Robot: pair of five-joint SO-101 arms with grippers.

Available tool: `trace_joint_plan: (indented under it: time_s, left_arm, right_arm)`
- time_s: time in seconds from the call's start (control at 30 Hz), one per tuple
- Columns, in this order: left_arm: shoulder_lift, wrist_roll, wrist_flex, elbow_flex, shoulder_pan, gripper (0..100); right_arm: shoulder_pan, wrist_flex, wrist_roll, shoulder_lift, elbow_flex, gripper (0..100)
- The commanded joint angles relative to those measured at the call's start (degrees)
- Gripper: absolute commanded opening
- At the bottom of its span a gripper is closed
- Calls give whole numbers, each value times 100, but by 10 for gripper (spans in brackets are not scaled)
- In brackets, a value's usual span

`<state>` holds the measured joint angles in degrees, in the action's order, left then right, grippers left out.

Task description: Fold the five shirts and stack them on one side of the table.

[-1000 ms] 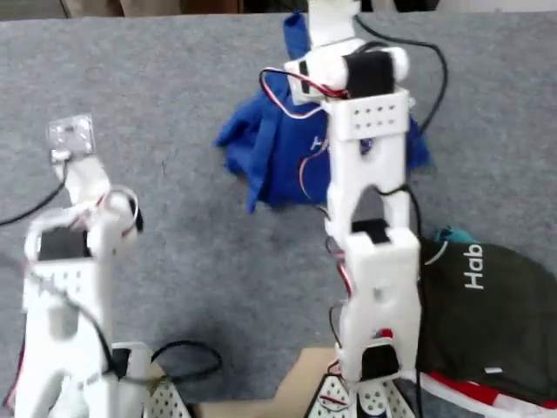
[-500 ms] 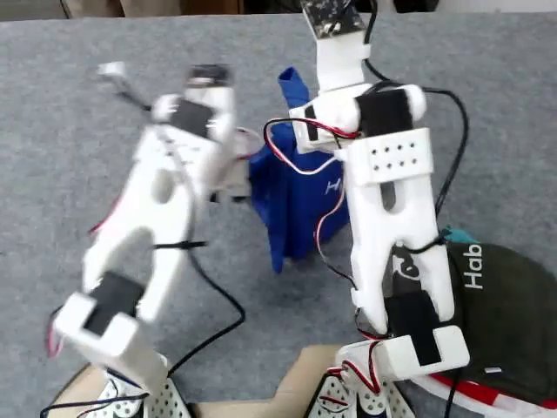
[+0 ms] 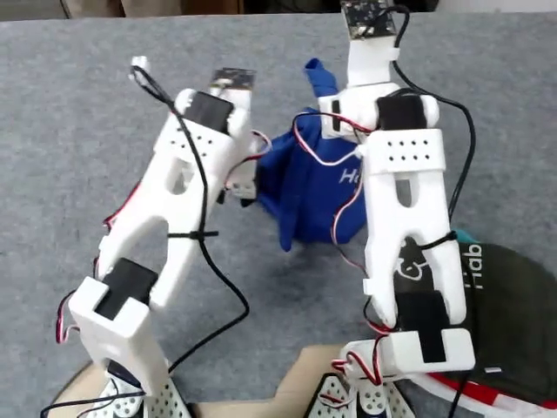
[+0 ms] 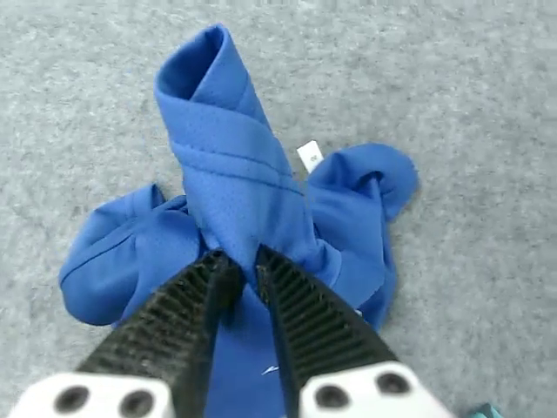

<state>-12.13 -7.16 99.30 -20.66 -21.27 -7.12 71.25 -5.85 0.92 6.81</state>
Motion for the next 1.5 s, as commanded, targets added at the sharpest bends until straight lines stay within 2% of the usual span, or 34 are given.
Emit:
trace_joint_plan:
  time_s: [0.0,0.23,0.37,0.5,0.67,0.87,1.07,1.27,1.37,1.47]
  left_arm:
    - [31,316,-492,-193,-149,133]
    - [-22,466,-1336,167,-369,133]
    - [-4,448,-2092,1064,-624,133]
    - [31,431,-2391,1653,-879,133]
    - [66,255,-2382,1635,-1073,133]
    - [637,273,-2374,1855,-1749,133]
    - [1147,642,-2549,2919,-2365,129]
    - [1411,782,-4114,4563,-2426,132]
    - [1446,774,-5116,5090,-2365,129]
    - [1437,756,-5732,5407,-2321,129]
  right_arm:
    - [207,97,79,75,22,5]
    - [541,132,79,66,-4,70]
    - [549,220,325,110,13,209]
    - [787,202,580,119,101,327]
    - [1851,185,651,66,602,357]
    - [3363,158,1002,48,989,357]
    - [4321,-105,1336,-505,927,357]
    - [4690,-105,1459,-1059,927,357]
    - [4690,-105,1459,-1165,927,357]
    - [4664,-105,1442,-1182,927,357]
